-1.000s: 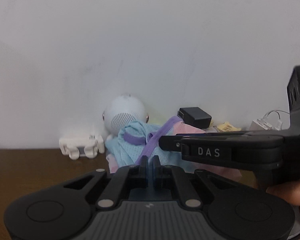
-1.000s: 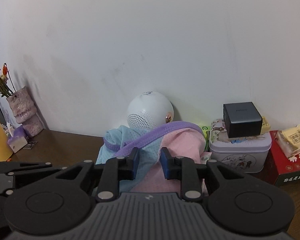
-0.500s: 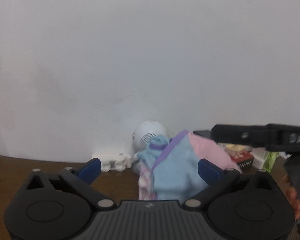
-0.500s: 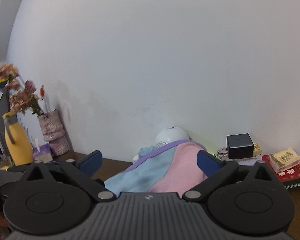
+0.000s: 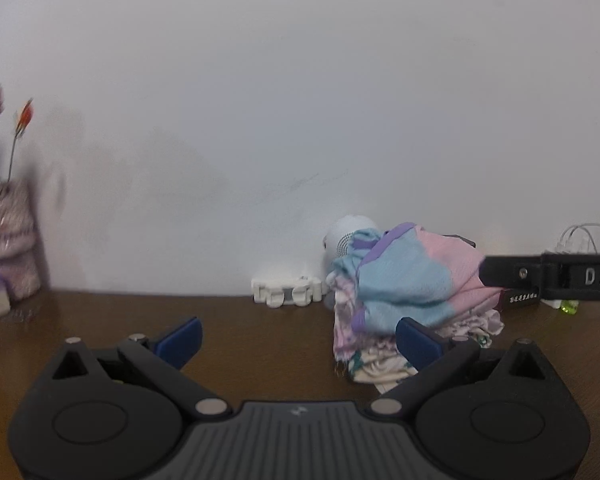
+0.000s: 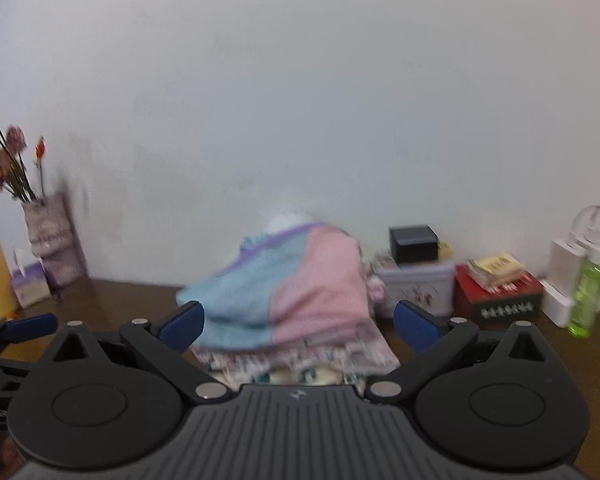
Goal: Fold clothes
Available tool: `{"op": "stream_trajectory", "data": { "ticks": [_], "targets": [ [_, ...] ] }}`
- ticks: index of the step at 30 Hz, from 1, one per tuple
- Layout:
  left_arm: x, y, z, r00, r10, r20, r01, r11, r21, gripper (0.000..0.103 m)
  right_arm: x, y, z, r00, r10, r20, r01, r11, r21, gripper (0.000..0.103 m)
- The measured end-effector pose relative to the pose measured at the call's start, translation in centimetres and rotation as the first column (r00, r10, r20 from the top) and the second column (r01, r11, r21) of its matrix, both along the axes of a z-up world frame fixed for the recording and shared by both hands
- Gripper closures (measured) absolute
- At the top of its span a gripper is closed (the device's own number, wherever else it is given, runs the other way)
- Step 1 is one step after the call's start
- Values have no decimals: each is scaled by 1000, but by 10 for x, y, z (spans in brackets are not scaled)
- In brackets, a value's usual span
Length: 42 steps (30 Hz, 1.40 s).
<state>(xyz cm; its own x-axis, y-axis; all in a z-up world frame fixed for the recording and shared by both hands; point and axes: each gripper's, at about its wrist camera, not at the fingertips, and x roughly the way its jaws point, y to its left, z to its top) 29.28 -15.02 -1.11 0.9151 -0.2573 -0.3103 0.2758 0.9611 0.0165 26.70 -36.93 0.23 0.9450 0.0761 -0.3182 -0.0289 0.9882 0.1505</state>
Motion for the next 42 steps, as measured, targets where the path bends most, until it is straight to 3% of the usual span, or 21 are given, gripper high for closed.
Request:
{"op": "stream_trajectory", "data": {
  "ticks": [4, 8, 23, 31, 42],
  "targets": [
    [-19, 14, -3, 1000, 8, -25, -9, 1000, -23, 0, -20, 3, -5, 999, 22, -44, -21, 1000, 23, 0],
    [-50, 33, -2, 999, 31, -31, -33, 999, -42, 0, -46, 16, -9, 998, 33, -56, -34, 999, -18, 0],
    [-175, 79, -10, 992, 93, -86, -93, 996, 11, 0, -155, 58, -21, 979, 72, -192, -76, 997, -12, 0],
    [-227, 97, -14, 978, 116, -172, -116, 993, 7, 0, -209, 73, -20, 970, 65, -234, -77, 996, -42, 0],
    [-282, 111, -16, 977, 124, -171, -132, 991, -34, 0, -253, 97, -22, 965, 107, -238, -127, 989, -71, 0]
  ]
}}
